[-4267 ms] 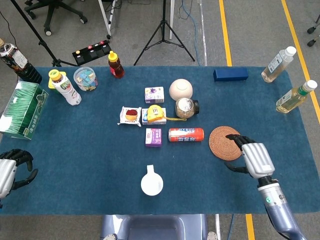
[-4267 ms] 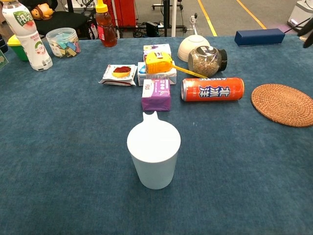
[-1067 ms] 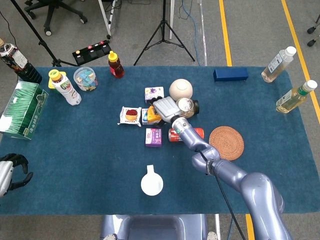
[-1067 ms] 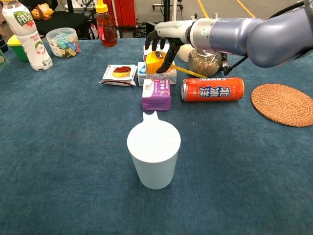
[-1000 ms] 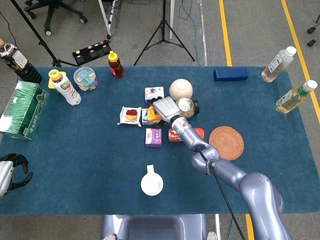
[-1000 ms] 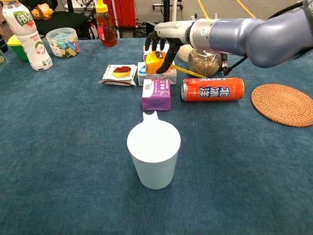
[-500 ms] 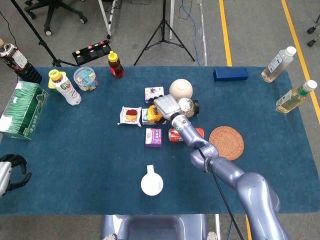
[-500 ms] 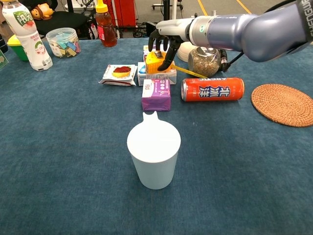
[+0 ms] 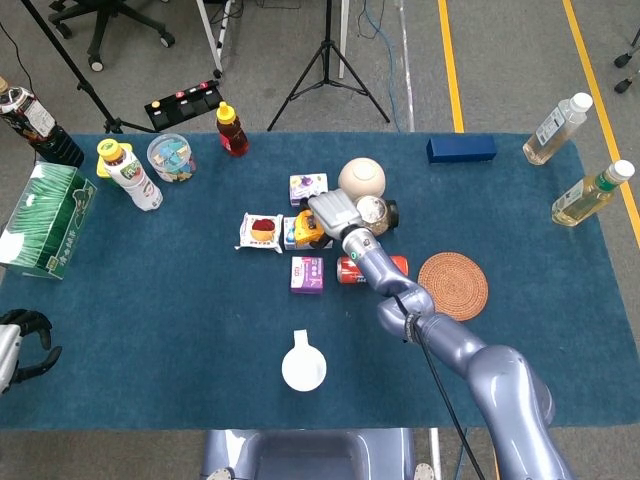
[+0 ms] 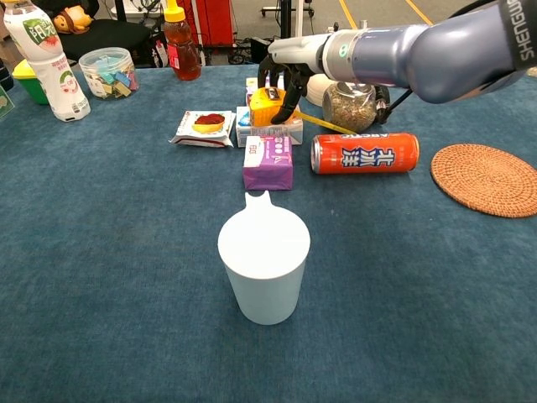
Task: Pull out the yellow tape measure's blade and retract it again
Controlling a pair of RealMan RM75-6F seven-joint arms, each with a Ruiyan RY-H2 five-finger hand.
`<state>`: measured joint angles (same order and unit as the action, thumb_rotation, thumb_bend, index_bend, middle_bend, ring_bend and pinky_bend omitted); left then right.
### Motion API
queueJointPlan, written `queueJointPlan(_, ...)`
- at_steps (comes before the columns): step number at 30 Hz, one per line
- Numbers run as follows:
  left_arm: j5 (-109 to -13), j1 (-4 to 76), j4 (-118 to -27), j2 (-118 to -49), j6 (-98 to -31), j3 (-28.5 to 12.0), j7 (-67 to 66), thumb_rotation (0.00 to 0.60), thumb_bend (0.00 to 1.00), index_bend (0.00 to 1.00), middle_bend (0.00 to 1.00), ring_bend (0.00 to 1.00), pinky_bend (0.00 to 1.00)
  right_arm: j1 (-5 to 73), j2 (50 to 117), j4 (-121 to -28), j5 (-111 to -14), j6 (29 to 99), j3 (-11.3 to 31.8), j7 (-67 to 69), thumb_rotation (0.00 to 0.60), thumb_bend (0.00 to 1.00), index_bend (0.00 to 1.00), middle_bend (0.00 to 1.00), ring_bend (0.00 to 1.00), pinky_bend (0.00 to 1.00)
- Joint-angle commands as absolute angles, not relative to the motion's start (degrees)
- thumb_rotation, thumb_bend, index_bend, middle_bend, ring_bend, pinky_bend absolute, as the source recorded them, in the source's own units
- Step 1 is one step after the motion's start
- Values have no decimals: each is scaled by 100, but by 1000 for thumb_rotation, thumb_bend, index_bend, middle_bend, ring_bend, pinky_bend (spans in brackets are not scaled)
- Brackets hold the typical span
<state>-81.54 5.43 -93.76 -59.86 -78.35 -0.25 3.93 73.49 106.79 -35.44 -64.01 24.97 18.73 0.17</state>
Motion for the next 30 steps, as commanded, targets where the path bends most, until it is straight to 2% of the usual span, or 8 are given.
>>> queueJointPlan(1, -8138, 533, -9352, -5988, -7833, -27, 416, 600, 296, 636, 428, 273, 349, 7377, 10719, -3474, -6364, 2482, 1890, -4, 510, 239, 320, 362, 372, 422)
queueJointPlan(8, -8152, 543, -9308, -6009, -7806, -31, 448, 600, 296, 636, 428, 273, 349, 7376, 10725, -3457, -6316, 2505, 1913, -28, 506, 240, 451, 450, 460, 484)
queueJointPlan(14, -8179, 560, -9315, -6014, -7785, -27, 429, 600, 296, 636, 428, 273, 348, 7345, 10748, -3512, -6216, 2603, 1971, -60, 511, 241, 517, 511, 539, 554)
queueJointPlan(23, -8187, 605, -9352, -5999, -7744, -45, 334, 600, 295, 636, 428, 272, 349, 7267, 10703, -3755, -5914, 2734, 2113, -199, 505, 244, 535, 524, 577, 613)
queueJointPlan(30, -8302, 784, -9527, -5936, -7663, -124, 112, 600, 296, 636, 428, 273, 349, 6990, 10376, -4496, -5471, 3151, 2182, -667, 511, 246, 535, 524, 585, 638)
